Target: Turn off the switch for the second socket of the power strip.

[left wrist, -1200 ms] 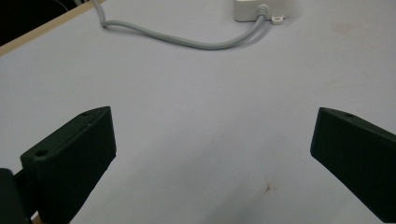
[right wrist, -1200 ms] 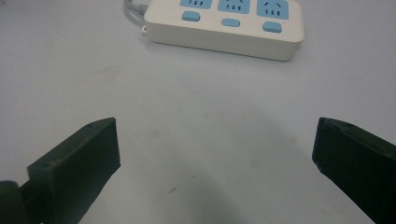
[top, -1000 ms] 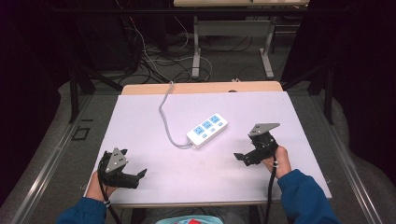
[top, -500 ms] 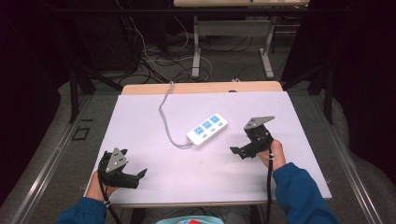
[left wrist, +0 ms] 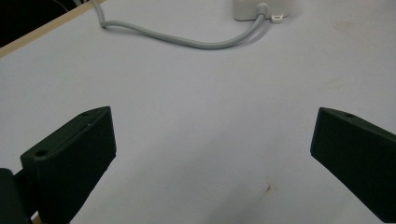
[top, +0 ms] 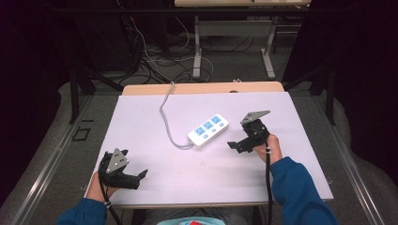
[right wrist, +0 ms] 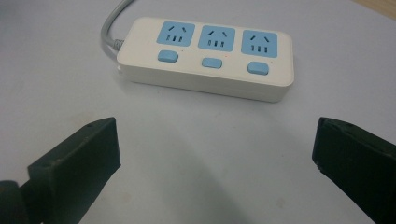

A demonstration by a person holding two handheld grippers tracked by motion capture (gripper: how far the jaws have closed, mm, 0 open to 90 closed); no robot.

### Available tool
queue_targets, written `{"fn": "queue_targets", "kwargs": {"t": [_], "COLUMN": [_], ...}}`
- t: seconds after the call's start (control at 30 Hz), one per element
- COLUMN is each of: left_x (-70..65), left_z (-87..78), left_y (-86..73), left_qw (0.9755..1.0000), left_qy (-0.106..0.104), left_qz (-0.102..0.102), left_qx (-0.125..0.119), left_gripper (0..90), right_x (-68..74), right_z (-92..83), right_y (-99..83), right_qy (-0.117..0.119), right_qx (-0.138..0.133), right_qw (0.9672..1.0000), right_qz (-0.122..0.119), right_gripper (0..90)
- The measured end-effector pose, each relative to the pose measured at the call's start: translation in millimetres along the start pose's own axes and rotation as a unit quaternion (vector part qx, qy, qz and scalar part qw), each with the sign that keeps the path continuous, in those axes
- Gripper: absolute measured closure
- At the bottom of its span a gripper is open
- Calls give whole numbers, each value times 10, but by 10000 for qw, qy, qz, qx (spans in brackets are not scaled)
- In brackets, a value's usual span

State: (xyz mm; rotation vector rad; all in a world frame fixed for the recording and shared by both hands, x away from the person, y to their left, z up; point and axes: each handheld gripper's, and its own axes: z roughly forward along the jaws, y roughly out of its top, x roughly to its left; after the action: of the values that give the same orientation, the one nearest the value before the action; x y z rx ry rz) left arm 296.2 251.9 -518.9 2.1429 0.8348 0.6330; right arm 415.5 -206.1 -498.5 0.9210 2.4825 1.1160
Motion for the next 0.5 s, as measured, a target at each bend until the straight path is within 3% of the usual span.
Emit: {"fn": "queue_targets", "kwargs": {"t": [0.5], "left_x": [0], "left_z": [5], "left_y": [2], "left_qw": [10000], "left_qy": [20], "left_qz": [27], "left_qx": [3], "left_gripper": [0], "right_x": [-105], "right_z": [137], "right_y": [142], "right_qy": [-1], "right_qx": [-53], "right_qw": [9999], "right_qz": [85], "right_gripper": [0]}}
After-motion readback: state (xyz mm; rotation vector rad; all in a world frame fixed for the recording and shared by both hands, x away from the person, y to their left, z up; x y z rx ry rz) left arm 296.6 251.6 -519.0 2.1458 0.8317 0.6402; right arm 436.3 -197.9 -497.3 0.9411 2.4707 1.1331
